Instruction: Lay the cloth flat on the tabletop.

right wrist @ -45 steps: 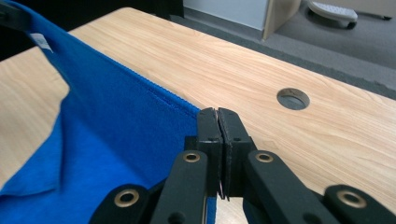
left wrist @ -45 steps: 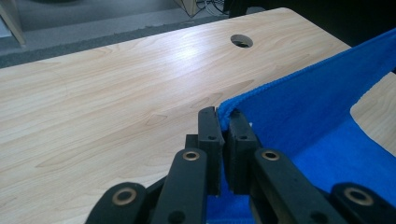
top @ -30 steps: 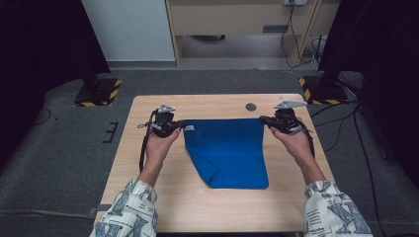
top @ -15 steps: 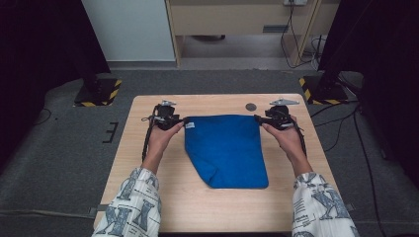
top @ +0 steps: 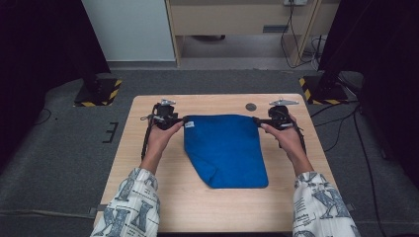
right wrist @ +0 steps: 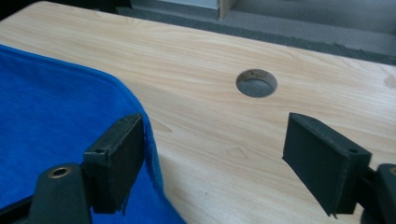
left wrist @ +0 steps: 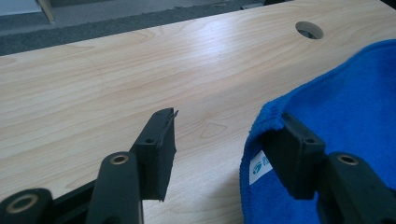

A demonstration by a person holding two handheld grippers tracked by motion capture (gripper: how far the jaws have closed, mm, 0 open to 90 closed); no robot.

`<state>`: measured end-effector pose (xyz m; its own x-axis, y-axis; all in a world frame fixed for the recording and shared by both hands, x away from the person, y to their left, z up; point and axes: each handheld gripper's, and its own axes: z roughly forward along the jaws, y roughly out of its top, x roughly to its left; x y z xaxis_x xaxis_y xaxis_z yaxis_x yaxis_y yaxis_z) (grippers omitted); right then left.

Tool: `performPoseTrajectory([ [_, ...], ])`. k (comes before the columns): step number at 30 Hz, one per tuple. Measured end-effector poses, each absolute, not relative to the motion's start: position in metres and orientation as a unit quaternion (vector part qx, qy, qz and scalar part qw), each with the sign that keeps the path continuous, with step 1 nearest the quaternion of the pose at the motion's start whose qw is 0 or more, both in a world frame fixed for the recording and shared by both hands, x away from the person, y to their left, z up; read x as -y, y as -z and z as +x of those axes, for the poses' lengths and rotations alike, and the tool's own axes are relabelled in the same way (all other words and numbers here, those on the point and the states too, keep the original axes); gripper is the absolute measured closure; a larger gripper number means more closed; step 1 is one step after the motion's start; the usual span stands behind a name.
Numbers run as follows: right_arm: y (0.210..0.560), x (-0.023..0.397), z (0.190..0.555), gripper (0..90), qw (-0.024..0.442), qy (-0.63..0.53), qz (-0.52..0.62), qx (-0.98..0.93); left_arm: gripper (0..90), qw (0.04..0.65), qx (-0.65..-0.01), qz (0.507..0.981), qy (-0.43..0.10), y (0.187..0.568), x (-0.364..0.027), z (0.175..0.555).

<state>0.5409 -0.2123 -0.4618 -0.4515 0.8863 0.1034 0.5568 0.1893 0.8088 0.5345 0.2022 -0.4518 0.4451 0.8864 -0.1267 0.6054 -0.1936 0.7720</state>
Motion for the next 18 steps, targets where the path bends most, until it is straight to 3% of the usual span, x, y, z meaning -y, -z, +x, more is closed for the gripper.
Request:
performPoseTrajectory([
  [7, 0.462, 0.222, 0.546, 21.0, 0.206, -0.4, 0.503, -0.738, 44.2, 0.397, -0.51, 0.745, -0.167, 0.456, -0.215, 0.538],
  [15, 0.474, 0.21, 0.539, 30.3, 0.186, -0.394, 0.49, -0.755, 25.9, 0.373, -0.522, 0.751, -0.158, 0.468, -0.215, 0.544],
  [18, 0.482, 0.203, 0.536, 29.7, 0.187, -0.38, 0.481, -0.767, 24.5, 0.372, -0.523, 0.75, -0.156, 0.468, -0.216, 0.543],
])
